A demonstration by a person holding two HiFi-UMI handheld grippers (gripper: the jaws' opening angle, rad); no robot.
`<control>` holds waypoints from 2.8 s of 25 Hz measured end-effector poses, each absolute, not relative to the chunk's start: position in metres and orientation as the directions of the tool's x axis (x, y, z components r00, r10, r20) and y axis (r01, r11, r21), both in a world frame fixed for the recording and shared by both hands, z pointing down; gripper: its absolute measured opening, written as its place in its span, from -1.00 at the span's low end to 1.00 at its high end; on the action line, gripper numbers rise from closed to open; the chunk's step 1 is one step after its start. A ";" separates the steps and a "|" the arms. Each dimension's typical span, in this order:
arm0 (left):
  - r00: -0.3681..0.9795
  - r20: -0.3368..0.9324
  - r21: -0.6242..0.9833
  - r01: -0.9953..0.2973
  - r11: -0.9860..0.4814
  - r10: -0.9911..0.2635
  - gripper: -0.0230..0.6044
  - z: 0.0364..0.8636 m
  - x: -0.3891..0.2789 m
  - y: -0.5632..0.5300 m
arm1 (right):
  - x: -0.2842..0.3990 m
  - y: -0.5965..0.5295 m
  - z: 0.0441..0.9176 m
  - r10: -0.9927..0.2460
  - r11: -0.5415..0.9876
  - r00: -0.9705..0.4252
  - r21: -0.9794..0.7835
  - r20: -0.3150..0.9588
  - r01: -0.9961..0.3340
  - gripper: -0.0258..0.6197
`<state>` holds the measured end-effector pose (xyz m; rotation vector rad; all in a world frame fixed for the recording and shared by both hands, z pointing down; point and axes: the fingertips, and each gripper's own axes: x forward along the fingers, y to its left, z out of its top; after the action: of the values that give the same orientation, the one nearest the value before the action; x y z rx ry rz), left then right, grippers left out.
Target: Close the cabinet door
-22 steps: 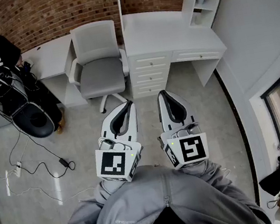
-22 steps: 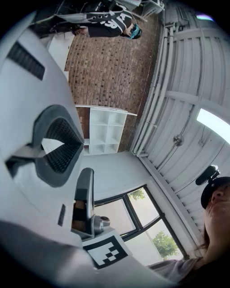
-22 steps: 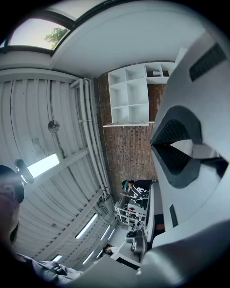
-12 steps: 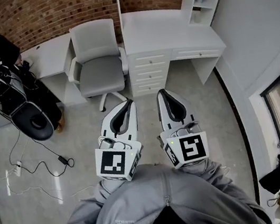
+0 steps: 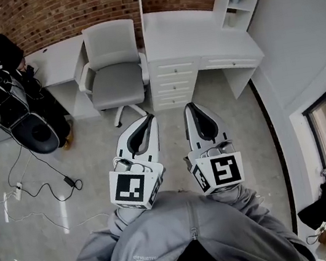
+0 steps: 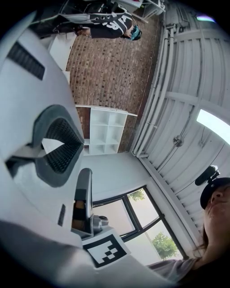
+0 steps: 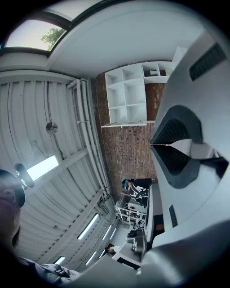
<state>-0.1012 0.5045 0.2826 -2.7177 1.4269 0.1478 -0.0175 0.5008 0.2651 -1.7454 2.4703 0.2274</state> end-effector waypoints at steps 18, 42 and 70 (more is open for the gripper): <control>0.476 -0.100 -0.016 -0.879 -0.477 -0.874 -0.91 0.296 -0.078 0.476 | 0.019 0.479 0.288 -0.916 0.369 -0.375 0.068 -0.145 -0.927 -0.83; 0.550 -0.084 0.013 -0.833 -0.553 -0.831 -0.91 0.307 -0.120 0.263 | -0.030 0.268 0.295 -0.935 0.330 -0.336 0.065 -0.117 -0.942 -0.83; 0.661 -0.069 0.038 -0.747 -0.664 -0.747 -0.91 0.319 -0.109 0.126 | -0.035 0.140 0.308 -0.960 0.266 -0.271 0.067 -0.077 -0.962 -0.83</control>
<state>-0.1086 0.1260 0.3187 -2.8689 1.2896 0.1236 -0.0350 0.1402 0.3083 -1.8846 2.4829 0.1567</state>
